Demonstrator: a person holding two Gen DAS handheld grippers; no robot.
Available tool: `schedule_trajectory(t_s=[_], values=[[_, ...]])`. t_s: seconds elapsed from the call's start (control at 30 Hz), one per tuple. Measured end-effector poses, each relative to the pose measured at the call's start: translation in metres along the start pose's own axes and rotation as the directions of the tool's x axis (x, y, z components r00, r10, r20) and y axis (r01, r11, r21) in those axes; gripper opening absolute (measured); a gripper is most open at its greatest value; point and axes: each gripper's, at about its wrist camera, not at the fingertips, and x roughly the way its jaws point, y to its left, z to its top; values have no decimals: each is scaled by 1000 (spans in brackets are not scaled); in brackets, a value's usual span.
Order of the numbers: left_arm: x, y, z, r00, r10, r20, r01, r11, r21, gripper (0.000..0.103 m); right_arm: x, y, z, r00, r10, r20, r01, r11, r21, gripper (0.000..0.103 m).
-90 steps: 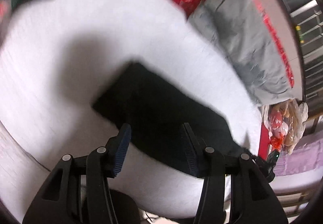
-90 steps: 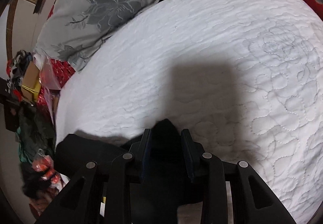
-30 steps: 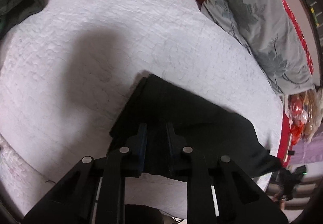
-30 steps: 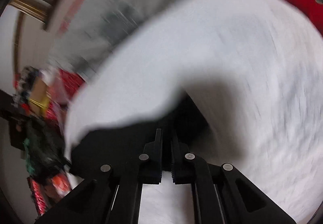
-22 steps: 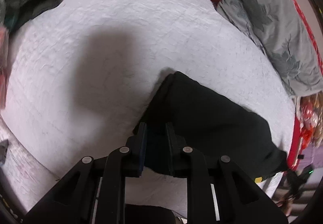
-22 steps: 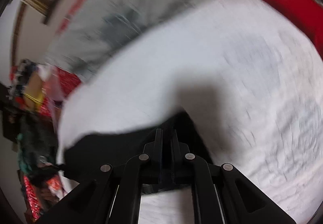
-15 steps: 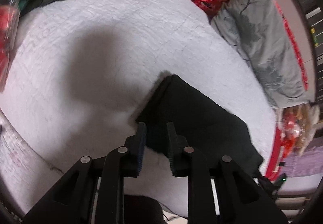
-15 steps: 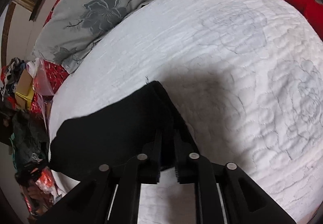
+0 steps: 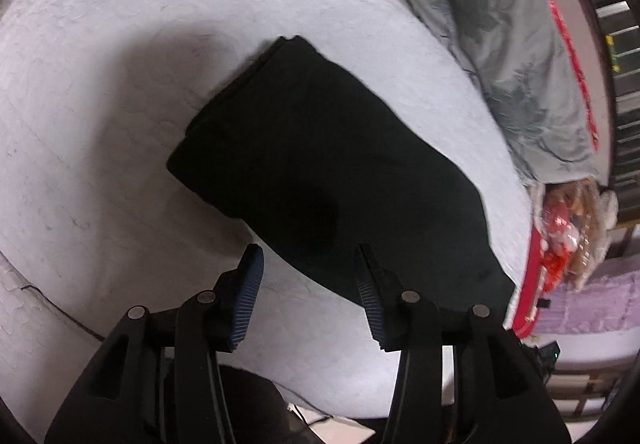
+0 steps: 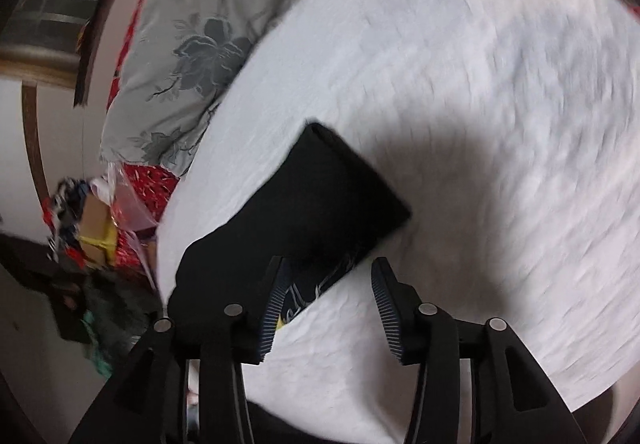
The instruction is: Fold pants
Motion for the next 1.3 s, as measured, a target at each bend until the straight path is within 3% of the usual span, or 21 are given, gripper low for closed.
schedule_trajectory(t_s=[0.1,0.3,0.33,0.4,0.47,0.53,0.63,0.77,0.83,1.0,1.1,1.2,1.27,1.3], values=[[5,9,-1,1000,-8,-17,7,999,-38,45,15,-9,-3,1000,14,0,-14,996,89,49],[4,13,2,999,-29,34,32,995,-100,45,32,-17,6,988,66,138,-98,964,247,51],[4,11,2,999,-12,44,17,994,-107,33,33,-14,7,985,66,162,-106,963,249,50],[3,9,5,998,10,61,-2,992,-122,9,33,-8,11,981,47,186,-88,972,217,14],[-3,11,5,998,-9,58,17,990,-139,5,29,-1,19,982,70,178,-103,978,183,9],[-11,9,-2,998,-35,51,41,992,-121,5,14,9,25,978,104,180,-125,986,113,8],[-6,10,-15,999,-26,21,28,995,-91,5,-6,18,23,983,72,169,-71,997,-13,8],[12,16,-26,1000,7,-13,-8,995,-95,6,5,-24,14,994,-29,110,22,998,63,9],[6,12,-26,1000,20,-10,-20,997,-72,6,11,-37,7,994,-23,109,13,996,90,11],[-19,-1,-30,998,55,6,-55,997,52,6,-4,-32,1,995,-32,98,25,998,65,29],[-41,-5,-37,1000,18,7,-18,989,145,6,-35,-37,0,991,-12,131,3,998,69,32],[-65,-11,-35,999,-10,50,0,979,202,6,-61,-35,10,981,-5,195,-3,999,39,43],[-76,-16,-20,994,-1,113,-23,977,210,14,-62,-27,16,978,-17,206,17,1000,2,44],[-79,-16,-10,990,16,139,-44,978,202,24,-58,-23,20,980,-16,196,20,1000,-18,44]])
